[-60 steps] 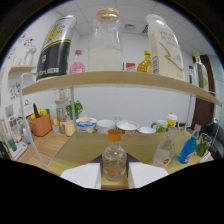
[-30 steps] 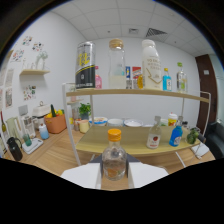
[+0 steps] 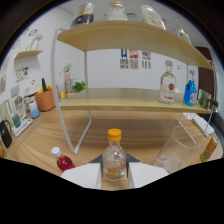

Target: Make me a cup of Vodka Sunrise.

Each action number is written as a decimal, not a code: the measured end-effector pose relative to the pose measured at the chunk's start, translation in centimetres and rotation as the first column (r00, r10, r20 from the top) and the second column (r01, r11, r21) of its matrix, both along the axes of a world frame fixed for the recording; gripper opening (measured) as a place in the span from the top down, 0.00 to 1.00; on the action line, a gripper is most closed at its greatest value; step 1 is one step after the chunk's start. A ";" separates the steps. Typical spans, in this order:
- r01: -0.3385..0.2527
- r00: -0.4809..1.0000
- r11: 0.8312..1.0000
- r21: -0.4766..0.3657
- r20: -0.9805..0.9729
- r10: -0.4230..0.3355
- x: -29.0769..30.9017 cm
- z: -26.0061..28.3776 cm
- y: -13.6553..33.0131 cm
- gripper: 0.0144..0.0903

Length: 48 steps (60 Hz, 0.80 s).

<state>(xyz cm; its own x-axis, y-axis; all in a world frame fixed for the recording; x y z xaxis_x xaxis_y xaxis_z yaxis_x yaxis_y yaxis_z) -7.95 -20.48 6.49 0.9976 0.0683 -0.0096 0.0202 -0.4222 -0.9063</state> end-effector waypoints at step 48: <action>-0.027 0.999 0.981 -0.191 0.019 0.031 -0.6 -5.6 -0.9 0.63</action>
